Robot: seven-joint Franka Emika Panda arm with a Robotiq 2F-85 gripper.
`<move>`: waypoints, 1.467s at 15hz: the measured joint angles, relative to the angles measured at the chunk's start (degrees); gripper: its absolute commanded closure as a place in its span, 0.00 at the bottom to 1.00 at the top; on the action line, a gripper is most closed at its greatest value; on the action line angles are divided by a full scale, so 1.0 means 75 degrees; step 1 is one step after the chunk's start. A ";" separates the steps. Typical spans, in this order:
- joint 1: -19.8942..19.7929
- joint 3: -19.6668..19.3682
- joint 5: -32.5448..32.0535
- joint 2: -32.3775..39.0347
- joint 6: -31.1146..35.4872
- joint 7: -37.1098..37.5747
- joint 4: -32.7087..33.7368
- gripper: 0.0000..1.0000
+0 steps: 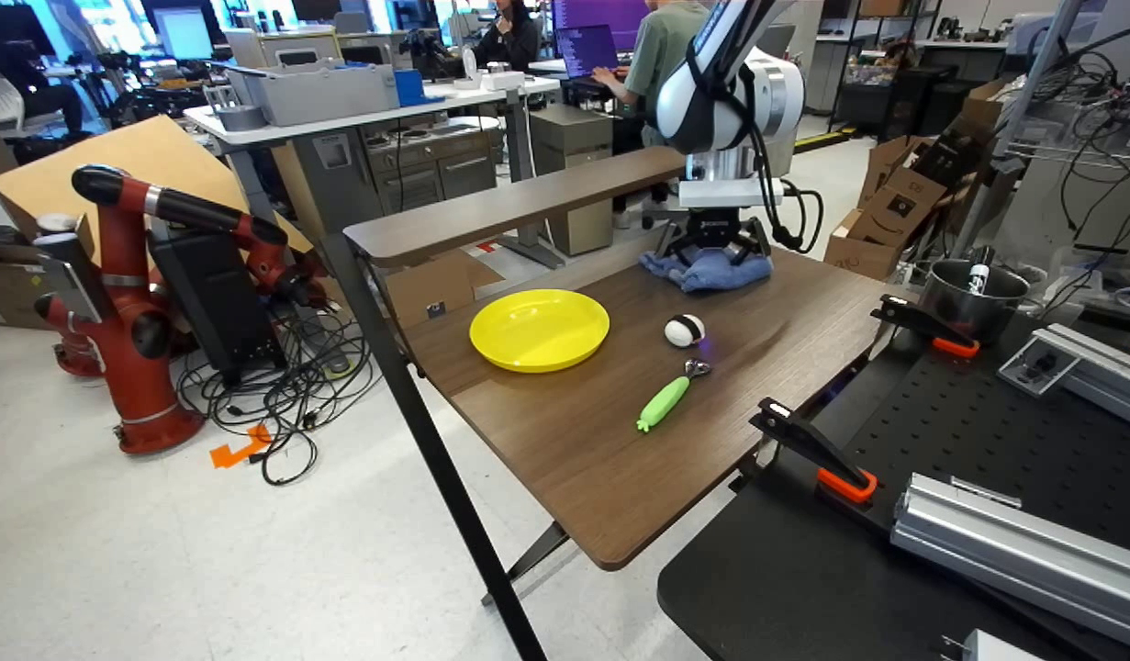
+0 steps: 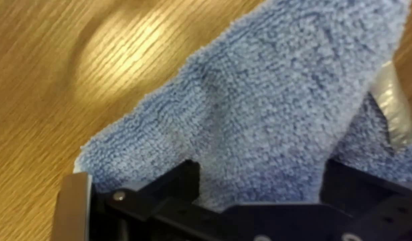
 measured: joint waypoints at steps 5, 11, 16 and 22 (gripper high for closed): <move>0.0005 -0.0186 -0.0100 -0.0147 0.0137 -0.0034 -0.0359 0.00; 0.0000 -0.0323 -0.0192 -0.0639 0.1022 -0.0412 -0.1535 0.00; -0.0018 -0.0389 -0.0315 -0.1137 0.1974 -0.0740 -0.2741 0.00; -0.0417 -0.0444 -0.0316 -0.1650 0.2989 -0.1537 -0.4052 0.00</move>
